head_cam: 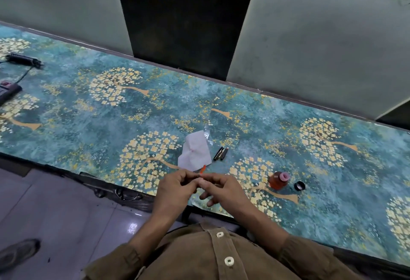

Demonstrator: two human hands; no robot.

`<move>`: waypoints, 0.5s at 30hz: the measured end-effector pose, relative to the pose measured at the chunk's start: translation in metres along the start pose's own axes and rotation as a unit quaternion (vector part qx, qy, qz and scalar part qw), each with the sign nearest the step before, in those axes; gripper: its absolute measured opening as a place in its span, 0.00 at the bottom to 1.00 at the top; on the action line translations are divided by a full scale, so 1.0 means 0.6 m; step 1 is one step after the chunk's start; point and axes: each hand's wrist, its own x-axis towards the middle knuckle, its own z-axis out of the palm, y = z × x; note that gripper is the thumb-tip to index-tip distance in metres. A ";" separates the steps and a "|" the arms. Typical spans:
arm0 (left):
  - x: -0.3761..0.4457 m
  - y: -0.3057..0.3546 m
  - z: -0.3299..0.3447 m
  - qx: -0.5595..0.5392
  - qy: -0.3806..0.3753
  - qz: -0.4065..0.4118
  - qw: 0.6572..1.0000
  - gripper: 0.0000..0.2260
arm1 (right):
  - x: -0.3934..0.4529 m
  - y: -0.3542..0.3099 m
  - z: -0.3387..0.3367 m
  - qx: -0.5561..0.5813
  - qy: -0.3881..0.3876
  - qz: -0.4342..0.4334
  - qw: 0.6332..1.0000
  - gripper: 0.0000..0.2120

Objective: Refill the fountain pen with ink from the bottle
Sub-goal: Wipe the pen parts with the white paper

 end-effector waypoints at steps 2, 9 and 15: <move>0.003 0.006 0.019 0.037 -0.047 0.018 0.998 0.05 | -0.006 0.012 -0.015 0.011 0.042 0.018 0.999 0.08; 0.022 0.010 0.070 0.132 -0.160 0.042 0.977 0.05 | -0.034 0.042 -0.050 0.042 0.153 0.048 0.986 0.07; 0.083 0.002 0.117 0.248 -0.116 0.067 0.959 0.08 | -0.050 0.047 -0.109 0.087 0.275 0.037 0.957 0.05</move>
